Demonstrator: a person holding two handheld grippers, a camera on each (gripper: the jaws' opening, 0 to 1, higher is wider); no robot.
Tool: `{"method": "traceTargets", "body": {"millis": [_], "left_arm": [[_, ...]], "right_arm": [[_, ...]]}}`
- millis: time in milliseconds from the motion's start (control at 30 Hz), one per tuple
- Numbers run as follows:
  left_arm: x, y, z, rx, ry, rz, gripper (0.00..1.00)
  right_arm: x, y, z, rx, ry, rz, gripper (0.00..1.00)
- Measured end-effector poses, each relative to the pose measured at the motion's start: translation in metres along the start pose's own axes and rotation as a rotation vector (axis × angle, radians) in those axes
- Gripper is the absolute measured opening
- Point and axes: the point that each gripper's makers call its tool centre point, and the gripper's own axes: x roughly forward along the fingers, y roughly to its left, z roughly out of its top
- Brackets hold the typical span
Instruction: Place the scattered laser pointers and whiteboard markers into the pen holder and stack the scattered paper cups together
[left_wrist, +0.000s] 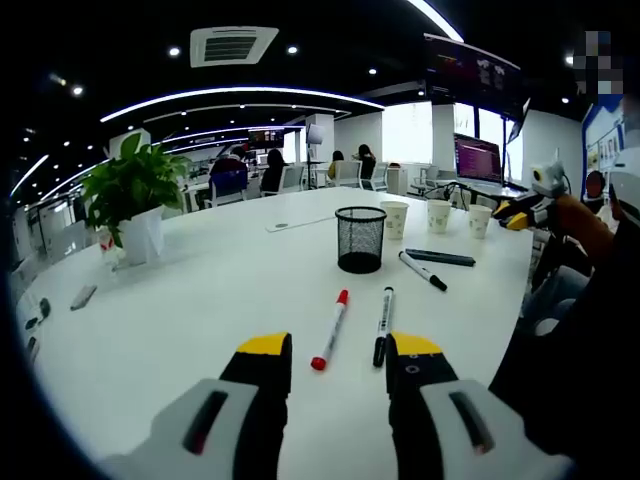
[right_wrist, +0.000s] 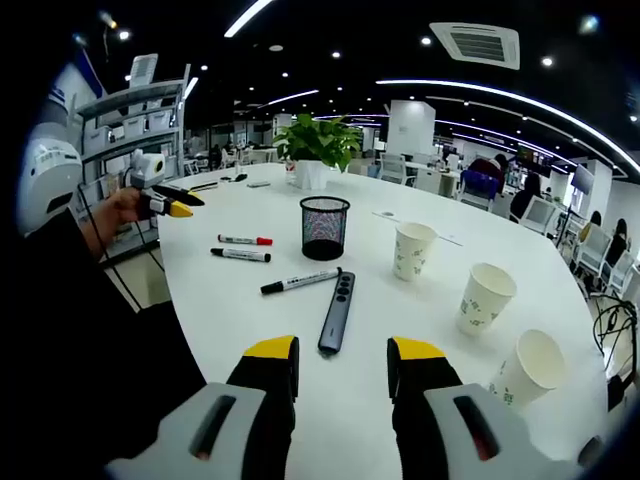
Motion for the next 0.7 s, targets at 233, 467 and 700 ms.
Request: {"method": "traceTargets", "body": {"millis": [233, 467, 700], "left_arm": [[-0.0002, -0.0005, -0.0006, -0.001, 0.005, -0.002, 0.39], [0.0002, -0.0003, -0.0018, -0.004, 0.009, 0.000, 0.40], [0.0011, -0.0014, -0.0013, -0.001, 0.011, -0.003, 0.40]], "right_arm": [[0.0000, -0.0004, -0.0005, 0.005, -0.002, -0.001, 0.38], [0.0003, -0.0002, -0.0023, 0.008, 0.000, 0.000, 0.38], [0.0006, 0.0002, -0.0027, 0.009, -0.001, 0.001, 0.37]]}}
